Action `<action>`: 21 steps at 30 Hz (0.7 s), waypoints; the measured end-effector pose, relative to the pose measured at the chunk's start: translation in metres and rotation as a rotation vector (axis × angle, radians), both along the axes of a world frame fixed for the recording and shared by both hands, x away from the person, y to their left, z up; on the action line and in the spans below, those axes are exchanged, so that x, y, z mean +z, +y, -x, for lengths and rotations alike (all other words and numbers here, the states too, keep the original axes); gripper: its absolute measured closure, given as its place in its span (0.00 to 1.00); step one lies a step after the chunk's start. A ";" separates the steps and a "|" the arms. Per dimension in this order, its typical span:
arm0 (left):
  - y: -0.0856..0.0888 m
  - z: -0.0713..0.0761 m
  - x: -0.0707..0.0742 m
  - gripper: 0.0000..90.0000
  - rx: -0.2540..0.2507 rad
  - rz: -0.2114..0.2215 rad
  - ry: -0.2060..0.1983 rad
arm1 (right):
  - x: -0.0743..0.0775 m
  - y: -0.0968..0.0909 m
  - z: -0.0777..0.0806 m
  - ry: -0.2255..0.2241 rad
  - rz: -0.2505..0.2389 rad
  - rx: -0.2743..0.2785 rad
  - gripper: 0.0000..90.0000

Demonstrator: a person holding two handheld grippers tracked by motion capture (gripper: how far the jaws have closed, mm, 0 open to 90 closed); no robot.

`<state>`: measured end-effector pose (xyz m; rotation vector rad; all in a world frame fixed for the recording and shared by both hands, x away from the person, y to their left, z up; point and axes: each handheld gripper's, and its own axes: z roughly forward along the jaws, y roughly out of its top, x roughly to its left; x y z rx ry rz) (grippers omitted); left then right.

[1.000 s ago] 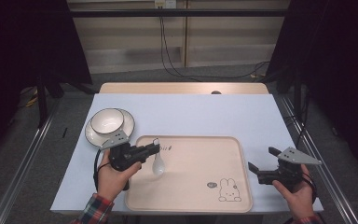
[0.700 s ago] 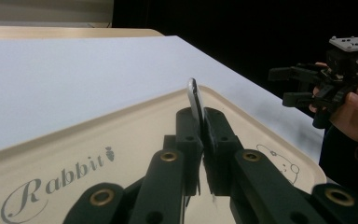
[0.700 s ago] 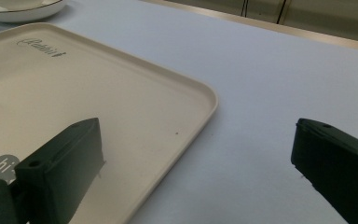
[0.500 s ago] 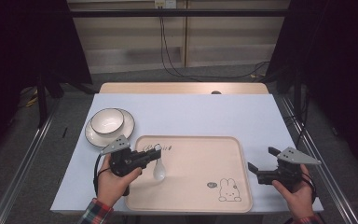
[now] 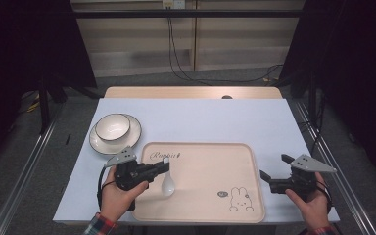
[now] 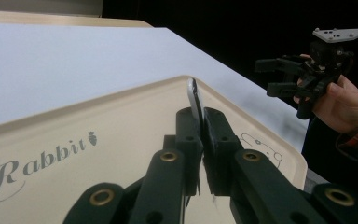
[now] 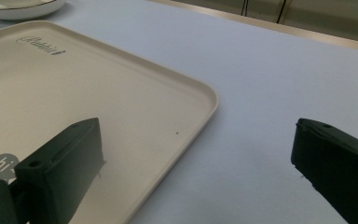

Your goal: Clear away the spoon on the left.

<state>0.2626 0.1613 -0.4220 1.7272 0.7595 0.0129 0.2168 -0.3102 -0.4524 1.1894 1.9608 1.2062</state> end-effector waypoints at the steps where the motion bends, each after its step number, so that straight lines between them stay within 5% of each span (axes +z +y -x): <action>1: 0.000 0.000 0.000 0.95 0.000 0.000 0.000 | 0.000 0.000 0.000 0.000 0.000 0.000 0.02; 21: 0.001 -0.007 -0.013 0.95 0.009 -0.001 0.050 | 0.000 -0.001 0.000 0.001 -0.005 0.000 0.02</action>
